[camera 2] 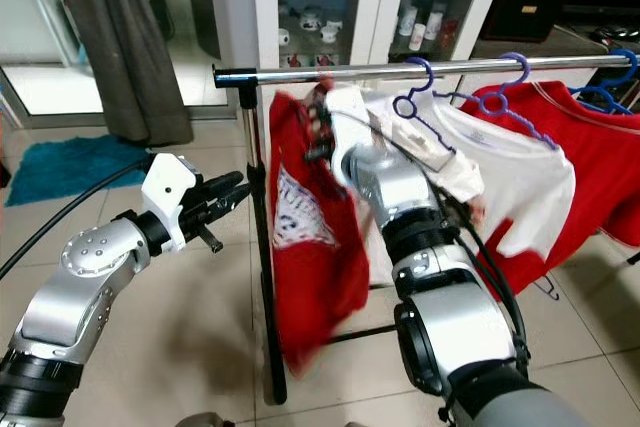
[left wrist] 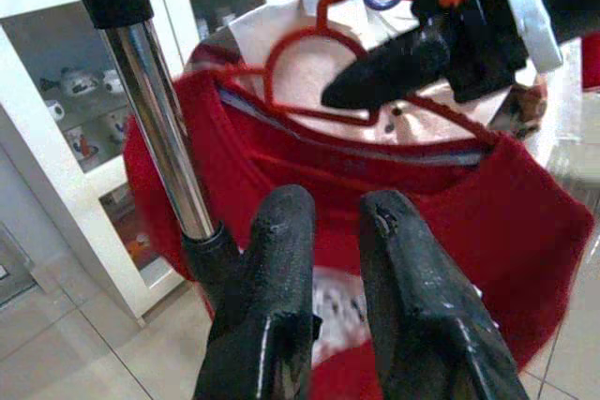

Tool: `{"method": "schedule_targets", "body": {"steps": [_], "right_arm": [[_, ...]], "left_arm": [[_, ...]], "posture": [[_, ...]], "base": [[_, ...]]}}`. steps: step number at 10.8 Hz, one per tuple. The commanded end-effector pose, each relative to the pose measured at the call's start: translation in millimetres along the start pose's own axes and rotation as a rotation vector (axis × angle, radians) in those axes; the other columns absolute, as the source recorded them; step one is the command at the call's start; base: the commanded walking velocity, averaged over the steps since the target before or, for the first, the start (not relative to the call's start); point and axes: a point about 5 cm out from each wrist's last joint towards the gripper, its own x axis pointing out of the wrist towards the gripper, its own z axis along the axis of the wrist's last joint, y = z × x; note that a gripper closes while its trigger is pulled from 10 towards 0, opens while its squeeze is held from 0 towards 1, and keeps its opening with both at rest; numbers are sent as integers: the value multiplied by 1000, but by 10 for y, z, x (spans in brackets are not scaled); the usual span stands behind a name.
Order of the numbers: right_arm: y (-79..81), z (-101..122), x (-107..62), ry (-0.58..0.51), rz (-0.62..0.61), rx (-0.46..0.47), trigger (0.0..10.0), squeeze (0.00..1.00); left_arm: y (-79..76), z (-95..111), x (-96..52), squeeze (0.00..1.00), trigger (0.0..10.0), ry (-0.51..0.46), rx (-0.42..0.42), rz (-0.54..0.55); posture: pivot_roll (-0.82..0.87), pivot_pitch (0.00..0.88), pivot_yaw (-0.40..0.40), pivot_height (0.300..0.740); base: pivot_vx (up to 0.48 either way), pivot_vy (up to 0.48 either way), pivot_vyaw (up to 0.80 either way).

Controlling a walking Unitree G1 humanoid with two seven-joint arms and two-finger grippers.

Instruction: Hang hanger

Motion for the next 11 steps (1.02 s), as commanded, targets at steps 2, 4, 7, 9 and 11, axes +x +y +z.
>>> {"method": "schedule_targets", "body": {"steps": [2, 4, 7, 9, 11], "right_arm": [[77, 243, 19, -103, 40, -61, 10000, 0], [90, 347, 2, -157, 37, -68, 10000, 0], [75, 523, -53, -234, 28, -58, 10000, 0], [98, 543, -71, -249, 40, -42, 10000, 0], [147, 563, -22, -197, 46, -39, 10000, 0]], "left_arm": [[4, 39, 4, 0, 10000, 2, 10, 3], [18, 55, -7, 0, 10000, -2, 9, 16], [17, 55, -43, 0, 10000, 1, 8, 26], [13, 50, -45, 0, 10000, 7, 9, 25], [16, 60, -30, 0, 10000, 9, 11, 16]], "posture": [[82, 0, -43, 740], [90, 0, -52, 740], [100, 0, -61, 740], [96, 0, -58, 740], [92, 0, -52, 740]], "base": [[0, 0, 0], [0, 0, 0], [0, 0, 0], [0, 0, 0], [0, 0, 0]]}}
